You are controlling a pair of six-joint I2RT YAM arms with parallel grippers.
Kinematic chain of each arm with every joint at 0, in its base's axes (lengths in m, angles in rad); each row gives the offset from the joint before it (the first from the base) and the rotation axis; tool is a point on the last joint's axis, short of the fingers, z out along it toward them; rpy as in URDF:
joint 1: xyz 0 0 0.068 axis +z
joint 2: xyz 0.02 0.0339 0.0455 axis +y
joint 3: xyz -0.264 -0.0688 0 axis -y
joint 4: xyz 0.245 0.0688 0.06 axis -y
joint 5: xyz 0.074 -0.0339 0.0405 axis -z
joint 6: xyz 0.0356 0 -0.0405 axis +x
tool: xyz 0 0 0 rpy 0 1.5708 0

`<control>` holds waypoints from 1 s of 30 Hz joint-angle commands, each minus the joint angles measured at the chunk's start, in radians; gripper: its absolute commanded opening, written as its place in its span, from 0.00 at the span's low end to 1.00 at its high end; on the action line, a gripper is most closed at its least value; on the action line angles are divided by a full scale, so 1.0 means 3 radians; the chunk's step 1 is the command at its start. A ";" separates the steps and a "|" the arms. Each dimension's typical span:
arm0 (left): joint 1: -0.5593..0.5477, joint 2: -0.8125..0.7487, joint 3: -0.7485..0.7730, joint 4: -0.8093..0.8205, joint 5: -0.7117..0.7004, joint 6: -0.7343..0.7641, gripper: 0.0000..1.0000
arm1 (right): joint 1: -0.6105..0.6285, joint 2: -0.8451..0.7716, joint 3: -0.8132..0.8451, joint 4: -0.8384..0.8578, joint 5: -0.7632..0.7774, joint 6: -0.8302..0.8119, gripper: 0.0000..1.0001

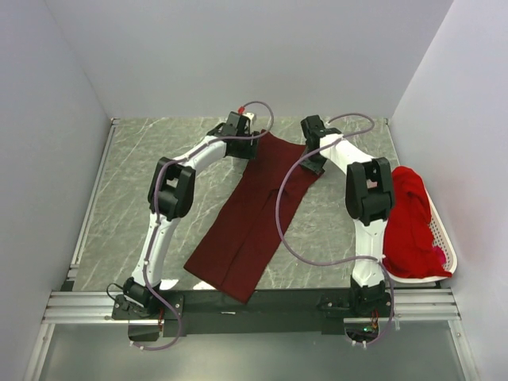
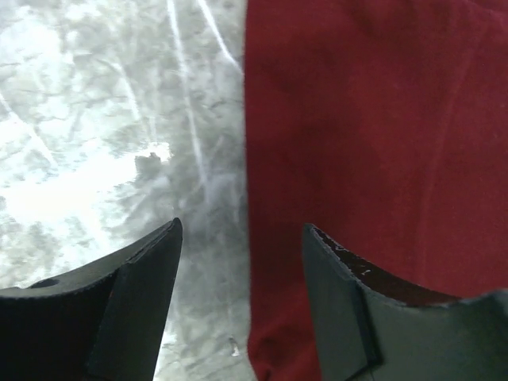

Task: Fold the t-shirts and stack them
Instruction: Fold the tshirt

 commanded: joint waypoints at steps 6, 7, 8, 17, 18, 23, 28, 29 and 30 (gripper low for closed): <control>-0.0184 0.0078 -0.0033 0.0184 -0.0277 0.0026 0.58 | -0.0008 0.0478 0.0606 -0.0238 -0.0170 -0.0153 0.43; -0.0199 0.0093 -0.0033 0.0189 -0.0288 0.0021 0.56 | -0.0008 0.0508 0.0718 -0.0248 -0.0216 -0.0174 0.43; -0.0204 0.0099 -0.0033 0.0184 -0.0334 -0.0010 0.51 | -0.0013 0.0575 0.0780 -0.0263 -0.0242 -0.0220 0.43; -0.0153 -0.0034 -0.0196 0.0097 -0.1147 -0.0587 0.14 | 0.0109 0.1259 0.1996 -0.0637 -0.0487 -0.0633 0.48; -0.0123 -0.0080 -0.0273 0.0117 -0.1153 -0.0674 0.14 | 0.0130 0.1311 0.2109 -0.0657 -0.0508 -0.0695 0.49; 0.0158 -0.0397 -0.0845 0.0357 -0.1270 -0.1053 0.14 | 0.0237 0.1221 0.2177 -0.0326 -0.0508 -0.1037 0.78; 0.0317 -0.0489 -0.1010 0.0429 -0.1331 -0.1028 0.16 | 0.0335 0.0739 0.1839 0.0319 -0.0191 -0.1288 0.91; 0.0332 -0.0479 -0.0985 0.0338 -0.1392 -0.1063 0.18 | 0.0330 0.0648 0.1885 0.0324 -0.0166 -0.1319 0.91; 0.0348 -0.0479 -0.0979 0.0322 -0.1403 -0.1089 0.20 | 0.0330 0.0606 0.1936 0.0284 -0.0145 -0.1329 0.91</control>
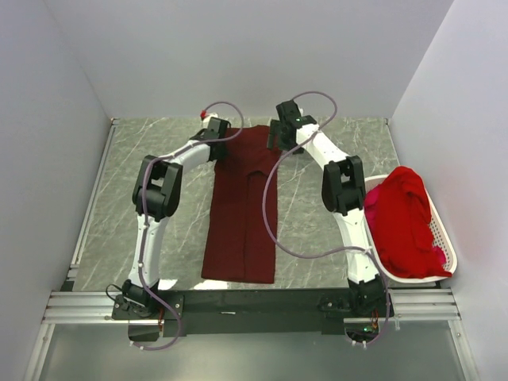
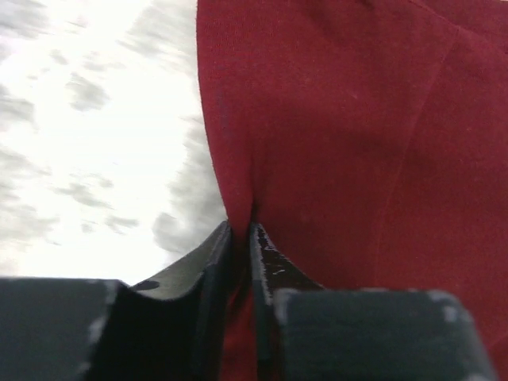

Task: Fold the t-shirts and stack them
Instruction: Fold the tshirt

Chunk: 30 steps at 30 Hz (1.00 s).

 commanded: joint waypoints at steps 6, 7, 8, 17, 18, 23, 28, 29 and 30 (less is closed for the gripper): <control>0.0147 -0.0227 -0.0247 0.0149 0.0029 -0.0053 0.60 | 0.0030 -0.1030 -0.0208 0.0238 0.0302 -0.0116 0.93; 0.0147 -0.0267 -0.0257 0.0149 -0.0032 -0.0032 0.67 | 0.0055 -0.1274 -0.0579 0.0254 0.0317 -0.0035 0.93; 0.0158 -0.0405 -0.0282 0.0154 -0.0053 -0.0037 0.69 | 0.0076 -0.1423 -0.0826 0.0284 0.0282 0.0011 0.93; 0.0137 -0.2140 -0.1895 -0.0301 -0.0172 -0.1079 0.63 | 0.0816 -0.3320 -0.3751 0.0970 0.0276 0.0901 0.86; 0.0097 -0.2342 -0.2177 -0.0291 -0.0090 -0.1197 0.60 | 0.0994 -0.3453 -0.3930 0.0955 0.0281 0.0998 0.85; -0.0414 -0.3870 -0.3757 -0.0494 0.0105 -0.1846 0.53 | 0.1384 -0.4342 -0.5209 0.1072 -0.0051 0.1580 0.75; -0.1200 -0.4445 -0.4158 -0.1076 0.0024 -0.2581 0.52 | 0.1819 -0.4697 -0.5567 0.0893 -0.0015 0.2000 0.69; -0.1294 -0.4607 -0.4290 -0.1129 0.0034 -0.2675 0.51 | 0.1951 -0.4763 -0.5619 0.0918 -0.0066 0.2158 0.68; -0.1391 -0.4695 -0.4357 -0.1195 0.0024 -0.2787 0.52 | 0.2043 -0.4784 -0.5660 0.0944 -0.0051 0.2240 0.68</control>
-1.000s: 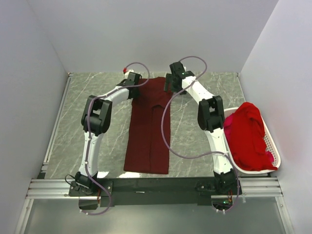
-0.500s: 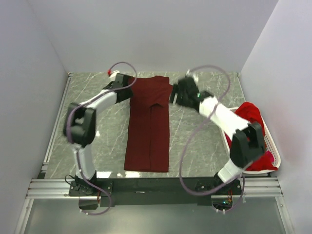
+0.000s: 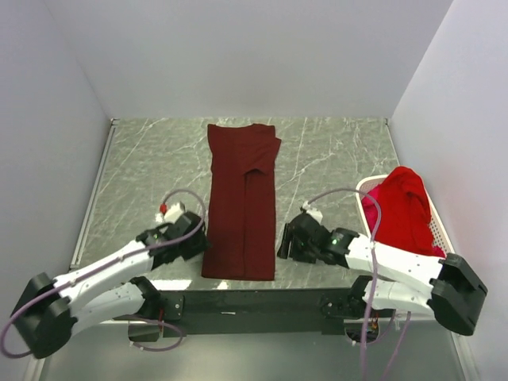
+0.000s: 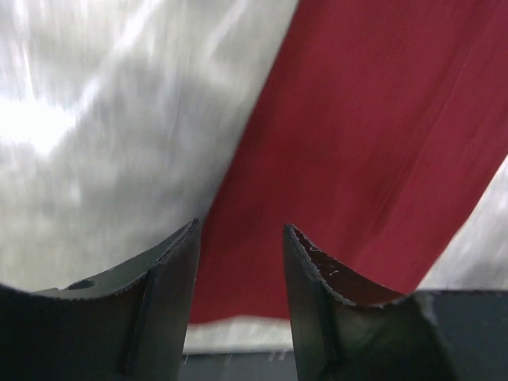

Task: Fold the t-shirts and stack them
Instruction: Fold the tshirt

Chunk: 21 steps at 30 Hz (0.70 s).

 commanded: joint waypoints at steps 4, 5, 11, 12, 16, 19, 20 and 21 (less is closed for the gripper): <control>-0.0503 -0.0543 -0.0494 -0.0286 0.0044 -0.0900 0.52 | 0.0502 -0.0025 -0.0205 0.0269 0.0015 0.0886 0.67; -0.0513 -0.0558 -0.0526 -0.0265 0.0070 -0.0915 0.52 | 0.0573 0.0017 -0.0226 0.0305 0.0015 0.0937 0.64; -0.0625 -0.0517 -0.0649 -0.0208 0.0172 -0.0992 0.50 | 0.0747 0.0278 -0.0303 0.0520 0.0026 0.1244 0.61; -0.0661 -0.0533 -0.0649 -0.0239 0.0152 -0.1017 0.50 | 0.0773 0.0288 -0.0313 0.0525 0.0036 0.1270 0.61; -0.0702 -0.0655 -0.0710 -0.0295 0.0157 -0.1130 0.48 | 0.0809 0.0359 -0.0369 0.0638 0.0051 0.1388 0.59; -0.0707 -0.0640 -0.0725 -0.0326 0.0187 -0.1130 0.45 | 0.0834 0.0441 -0.0359 0.0694 0.0036 0.1388 0.58; -0.0713 -0.0630 -0.0730 -0.0326 0.0193 -0.1120 0.44 | 0.0840 0.0462 -0.0349 0.0704 0.0036 0.1388 0.58; -0.0723 -0.0630 -0.0735 -0.0336 0.0203 -0.1115 0.44 | 0.0845 0.0482 -0.0334 0.0709 0.0036 0.1383 0.58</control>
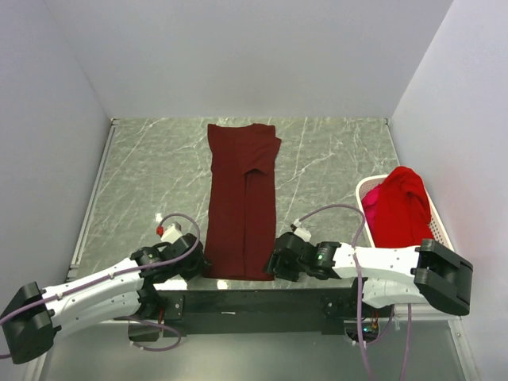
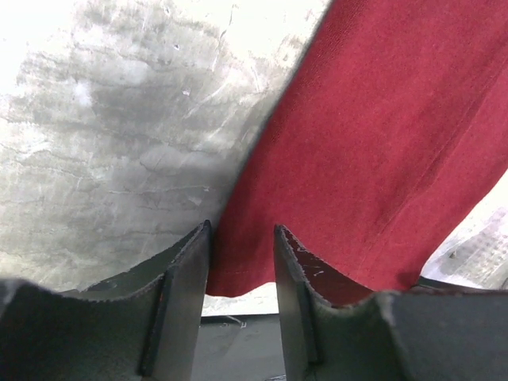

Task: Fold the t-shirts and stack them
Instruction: Fold the tshirt

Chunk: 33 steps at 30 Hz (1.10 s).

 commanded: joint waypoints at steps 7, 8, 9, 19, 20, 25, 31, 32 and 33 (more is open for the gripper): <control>-0.0064 0.0024 -0.0100 -0.0181 0.0148 -0.0032 0.27 | 0.0060 0.0273 -0.0049 0.0073 0.0053 0.0054 0.52; -0.0069 0.0049 -0.0100 -0.0181 0.0159 -0.0022 0.23 | 0.0055 0.0273 -0.0049 0.0063 0.0053 0.0054 0.50; -0.0069 0.0049 -0.0095 -0.0186 0.0174 -0.0007 0.18 | 0.0055 0.0263 -0.0069 0.0007 0.0089 0.0054 0.46; -0.0161 -0.0206 -0.0222 -0.0257 0.0527 0.0070 0.01 | 0.0055 -0.0456 -0.0299 -0.0510 0.0232 0.0043 0.00; -0.0161 -0.0237 -0.0207 -0.0293 0.0537 0.0090 0.01 | 0.0060 -0.0539 -0.0309 -0.0617 0.0237 0.0049 0.00; -0.0192 -0.0345 -0.0013 -0.0503 0.0583 0.0177 0.01 | 0.0070 -0.1076 -0.0381 -0.0863 0.0192 0.0049 0.00; -0.0651 -0.0181 0.0104 -0.0340 0.0563 -0.0154 0.01 | 0.0525 -0.1092 -0.0065 -0.1123 0.0375 0.0212 0.00; -0.0718 -0.0105 0.0145 -0.0355 0.0492 -0.0195 0.01 | 0.0541 -0.1061 -0.0024 -0.1164 0.0401 0.0202 0.00; -0.0754 -0.0069 0.0206 -0.0380 0.0435 -0.0181 0.01 | 0.0536 -0.1016 0.0063 -0.1251 0.0467 0.0192 0.00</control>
